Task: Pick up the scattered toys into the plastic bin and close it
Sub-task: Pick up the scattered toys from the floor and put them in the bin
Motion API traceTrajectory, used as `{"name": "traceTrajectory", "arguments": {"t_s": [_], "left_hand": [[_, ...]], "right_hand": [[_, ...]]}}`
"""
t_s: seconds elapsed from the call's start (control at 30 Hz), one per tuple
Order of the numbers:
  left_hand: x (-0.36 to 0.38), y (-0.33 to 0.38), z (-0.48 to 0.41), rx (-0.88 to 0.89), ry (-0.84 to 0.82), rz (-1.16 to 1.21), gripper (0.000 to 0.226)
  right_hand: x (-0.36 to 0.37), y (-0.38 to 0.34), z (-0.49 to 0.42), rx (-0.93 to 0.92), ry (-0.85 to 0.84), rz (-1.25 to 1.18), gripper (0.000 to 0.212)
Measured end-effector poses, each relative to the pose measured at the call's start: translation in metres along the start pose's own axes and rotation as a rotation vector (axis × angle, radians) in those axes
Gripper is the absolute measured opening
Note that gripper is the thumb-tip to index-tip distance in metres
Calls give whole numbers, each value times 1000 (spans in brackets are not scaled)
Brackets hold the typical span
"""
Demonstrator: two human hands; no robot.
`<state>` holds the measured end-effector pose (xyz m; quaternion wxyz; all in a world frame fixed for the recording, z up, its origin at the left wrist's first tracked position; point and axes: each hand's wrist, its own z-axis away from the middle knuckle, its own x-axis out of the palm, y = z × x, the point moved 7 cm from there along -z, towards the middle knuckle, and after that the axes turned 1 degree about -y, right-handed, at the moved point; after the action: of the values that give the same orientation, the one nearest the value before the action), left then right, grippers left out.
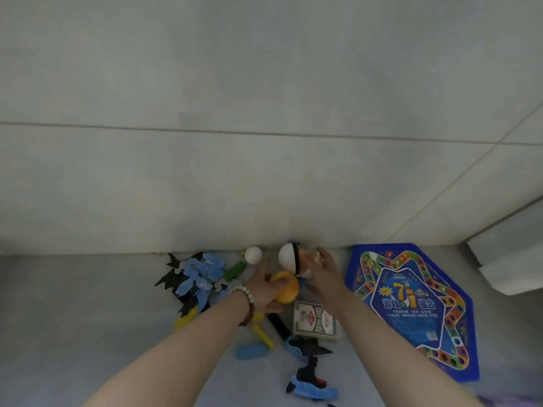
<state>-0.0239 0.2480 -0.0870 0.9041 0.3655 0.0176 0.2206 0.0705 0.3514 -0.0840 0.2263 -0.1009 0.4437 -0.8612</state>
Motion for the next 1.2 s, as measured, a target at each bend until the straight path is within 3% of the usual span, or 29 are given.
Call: {"name": "traceTrajectory", "arguments": {"t_s": [0.2,0.3,0.47,0.63,0.8,0.9,1.07,1.2], "left_hand": [[3,8,-8,13,-95,-57,79],[-1,13,-2,51,-110,-22,77],[-14,38,44,129,-111,-76,77],[-46,75,137,297,-79,-137,70],[-101,102,259,482,23,-119,70],[-145,98,339,544,86,-64,64],[-236,43,458,531,221,-11,66],[-317,-25,526,492,324,116,94]], "right_hand": [[2,3,-2,61,-96,-31,44],[6,1,3,5,-148,-65,52],[22,-36,34,-107,-159,-98,39],[60,-108,115,-286,-248,39,36],[137,-190,233,-517,-370,226,39],[194,-206,300,-558,-469,254,41],[309,-171,388,-505,-652,284,41],[410,-115,433,-378,-767,295,41]]}}
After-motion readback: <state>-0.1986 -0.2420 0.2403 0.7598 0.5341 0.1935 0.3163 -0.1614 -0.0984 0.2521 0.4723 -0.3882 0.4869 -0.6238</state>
